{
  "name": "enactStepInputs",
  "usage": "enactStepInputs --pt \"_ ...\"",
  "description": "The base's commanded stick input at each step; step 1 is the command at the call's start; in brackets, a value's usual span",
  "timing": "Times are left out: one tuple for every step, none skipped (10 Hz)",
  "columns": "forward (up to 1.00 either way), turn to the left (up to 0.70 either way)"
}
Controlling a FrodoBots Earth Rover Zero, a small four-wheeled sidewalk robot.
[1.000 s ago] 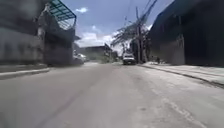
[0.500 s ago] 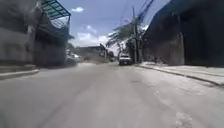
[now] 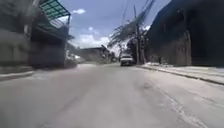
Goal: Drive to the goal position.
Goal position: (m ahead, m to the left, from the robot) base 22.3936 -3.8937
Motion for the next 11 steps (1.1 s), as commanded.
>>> enactStepInputs --pt "1.00 0.00" --pt "1.00 0.00" --pt "1.00 0.00" --pt "1.00 0.00" --pt "1.00 0.00" --pt "1.00 0.00" --pt "1.00 0.00" --pt "1.00 0.00" --pt "1.00 0.00" --pt "1.00 0.00" --pt "1.00 -0.07"
